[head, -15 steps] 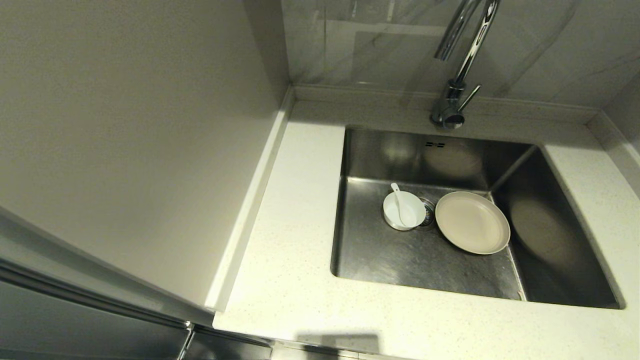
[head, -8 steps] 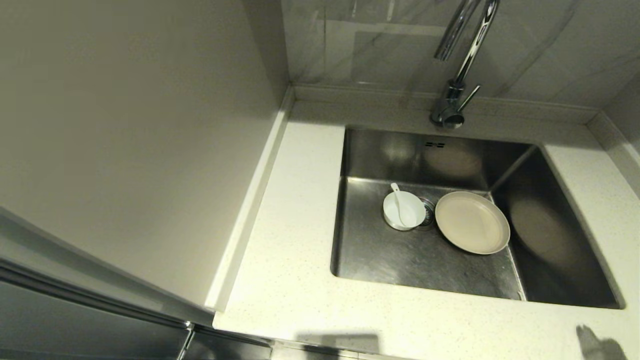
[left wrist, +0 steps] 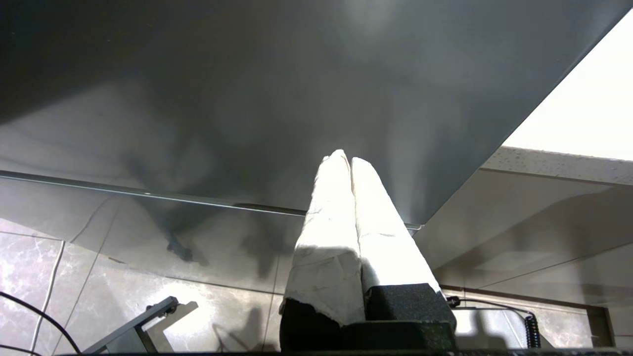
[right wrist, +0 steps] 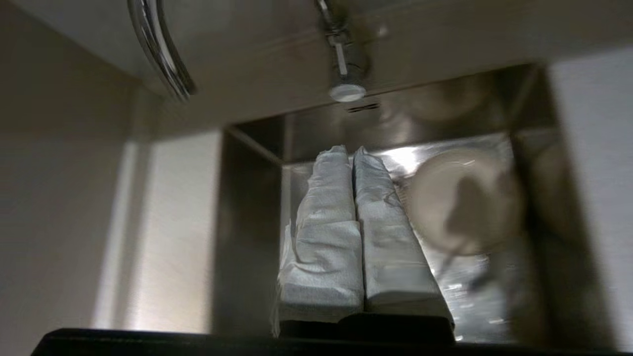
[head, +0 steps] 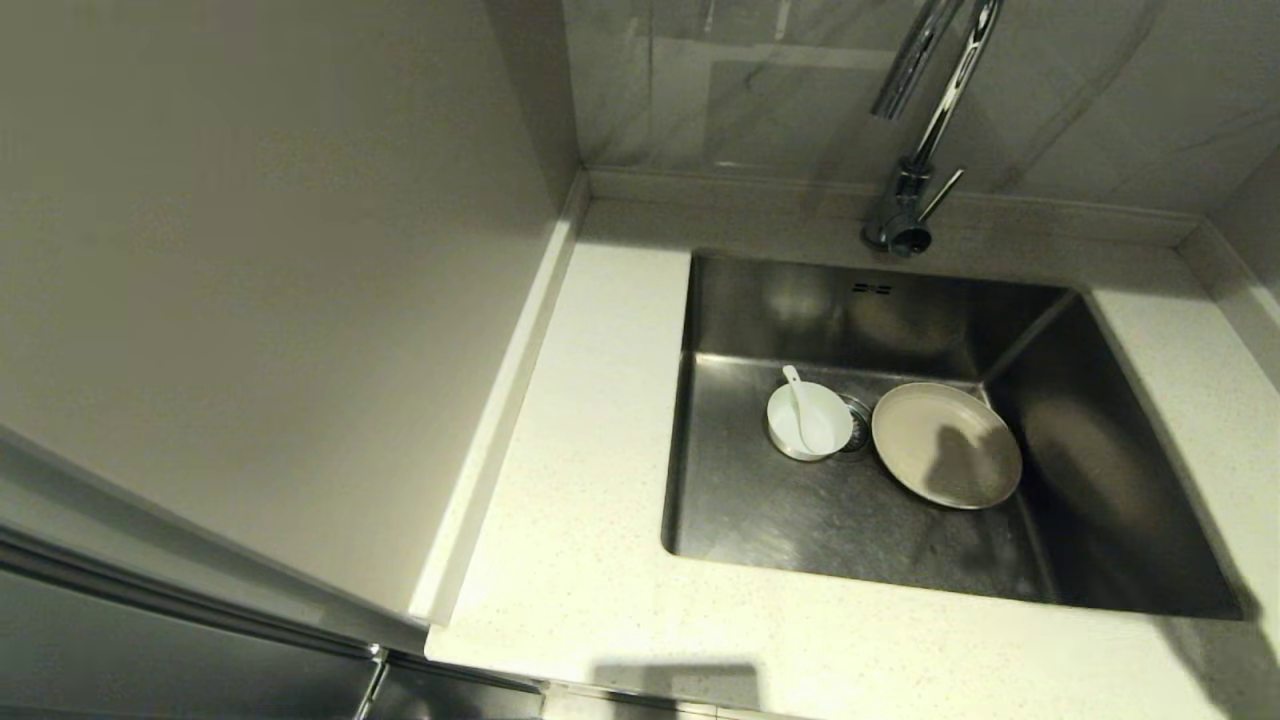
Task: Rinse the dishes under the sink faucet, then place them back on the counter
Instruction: Turn on the faucet
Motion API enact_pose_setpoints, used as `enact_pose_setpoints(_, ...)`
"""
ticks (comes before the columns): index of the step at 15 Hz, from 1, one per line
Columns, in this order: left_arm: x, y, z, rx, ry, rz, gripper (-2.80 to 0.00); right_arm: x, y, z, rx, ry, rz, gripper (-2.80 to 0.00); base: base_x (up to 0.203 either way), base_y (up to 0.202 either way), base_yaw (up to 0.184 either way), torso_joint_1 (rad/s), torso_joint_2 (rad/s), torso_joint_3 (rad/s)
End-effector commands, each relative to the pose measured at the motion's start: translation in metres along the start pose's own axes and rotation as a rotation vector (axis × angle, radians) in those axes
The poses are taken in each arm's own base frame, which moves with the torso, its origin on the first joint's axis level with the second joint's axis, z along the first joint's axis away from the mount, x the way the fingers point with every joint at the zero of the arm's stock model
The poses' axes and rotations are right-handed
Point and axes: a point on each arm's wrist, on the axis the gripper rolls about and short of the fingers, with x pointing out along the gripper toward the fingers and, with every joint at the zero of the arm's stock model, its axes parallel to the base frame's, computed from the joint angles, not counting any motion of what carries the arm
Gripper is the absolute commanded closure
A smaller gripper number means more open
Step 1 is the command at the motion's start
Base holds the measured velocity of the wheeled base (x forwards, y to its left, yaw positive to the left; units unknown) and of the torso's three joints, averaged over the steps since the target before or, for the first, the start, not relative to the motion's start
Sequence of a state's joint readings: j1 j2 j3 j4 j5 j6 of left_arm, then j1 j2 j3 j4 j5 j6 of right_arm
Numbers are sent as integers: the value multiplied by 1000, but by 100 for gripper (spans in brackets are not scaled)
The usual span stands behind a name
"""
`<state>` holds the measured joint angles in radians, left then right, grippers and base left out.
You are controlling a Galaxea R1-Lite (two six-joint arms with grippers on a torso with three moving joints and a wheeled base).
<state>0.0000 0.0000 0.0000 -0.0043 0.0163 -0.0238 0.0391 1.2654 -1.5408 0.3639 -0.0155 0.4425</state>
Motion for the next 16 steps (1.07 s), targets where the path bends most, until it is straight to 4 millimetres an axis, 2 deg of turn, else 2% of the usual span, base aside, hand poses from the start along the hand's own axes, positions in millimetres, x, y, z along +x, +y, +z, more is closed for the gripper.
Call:
enact_pose_setpoints(1,0,0,0,-1,-3,0,0,60,8,5,134,133,-42,0,0,0,0,0,0,0)
enact_pose_setpoints(5,0,0,0,-1,-3,0,0,135,18,-19,221,267,-89,0,0,0,0,0,0,0)
enact_pose_setpoints(8,0,0,0,-1,-3,0,0,175,28,-34,54,190,-69,0,0,0,0,0,0,0)
enact_pose_setpoints(11,0,0,0,-1,-3,0,0,205,32,-35,8,44,-18,0,0,0,0,0,0,0)
enact_pose_setpoints(14,0,0,0,-1,-3,0,0,218,22,-31,1,-75,-110,0,0,0,0,0,0,0)
enact_pose_setpoints(16,0,0,0,-1,-3,0,0,226,17,-26,15,-149,-113,0,0,0,0,0,0,0)
